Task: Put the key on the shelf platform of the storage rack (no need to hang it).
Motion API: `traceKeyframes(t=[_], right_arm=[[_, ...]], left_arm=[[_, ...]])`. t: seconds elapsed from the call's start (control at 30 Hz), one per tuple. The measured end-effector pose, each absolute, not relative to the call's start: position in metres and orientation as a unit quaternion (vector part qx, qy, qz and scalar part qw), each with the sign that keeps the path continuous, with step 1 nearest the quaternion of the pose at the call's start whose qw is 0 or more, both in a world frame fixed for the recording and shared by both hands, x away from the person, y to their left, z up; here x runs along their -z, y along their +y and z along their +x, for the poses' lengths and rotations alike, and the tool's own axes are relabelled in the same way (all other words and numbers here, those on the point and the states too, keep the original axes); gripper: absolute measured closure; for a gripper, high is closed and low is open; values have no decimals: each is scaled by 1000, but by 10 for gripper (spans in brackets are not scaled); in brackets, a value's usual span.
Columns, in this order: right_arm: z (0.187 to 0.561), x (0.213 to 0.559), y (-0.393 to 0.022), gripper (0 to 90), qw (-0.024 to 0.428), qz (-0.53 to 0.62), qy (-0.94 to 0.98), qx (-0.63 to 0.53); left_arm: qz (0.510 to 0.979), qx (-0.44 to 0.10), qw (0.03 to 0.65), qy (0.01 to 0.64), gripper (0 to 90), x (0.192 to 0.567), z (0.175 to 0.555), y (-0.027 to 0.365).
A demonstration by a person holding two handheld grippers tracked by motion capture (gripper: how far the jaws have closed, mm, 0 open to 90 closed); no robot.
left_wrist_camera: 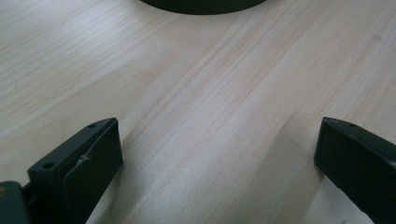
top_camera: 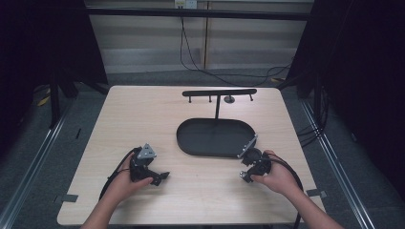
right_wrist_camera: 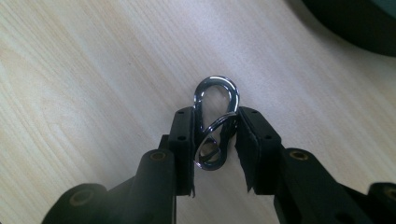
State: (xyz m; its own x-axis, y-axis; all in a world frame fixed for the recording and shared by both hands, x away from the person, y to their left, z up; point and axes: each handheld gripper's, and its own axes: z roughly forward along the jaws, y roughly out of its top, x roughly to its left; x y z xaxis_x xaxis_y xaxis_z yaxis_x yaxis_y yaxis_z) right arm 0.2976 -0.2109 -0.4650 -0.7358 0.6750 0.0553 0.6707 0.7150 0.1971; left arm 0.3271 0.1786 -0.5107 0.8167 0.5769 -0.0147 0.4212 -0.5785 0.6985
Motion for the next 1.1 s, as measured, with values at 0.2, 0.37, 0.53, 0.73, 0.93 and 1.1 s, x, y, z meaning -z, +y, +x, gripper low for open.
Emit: traceKeyframes(t=[0.2,0.37,0.53,0.73,0.93,1.1], right_arm=[[299,457,-213,685,5,367,924,-108],[301,449,-213,685,4,369,923,-109],[303,444,-212,685,5,368,923,-111],[307,436,-211,686,5,367,924,-107],[311,430,-209,837,6,359,926,-116],[315,428,-209,894,-6,360,926,-117]], left_arm=[[881,-107,362,284,6,511,327,179],[881,-107,362,284,6,511,327,179],[882,-107,362,284,6,511,327,179],[881,-108,362,284,6,511,327,179],[881,-108,362,284,6,511,327,179],[882,-107,362,283,5,511,327,179]])
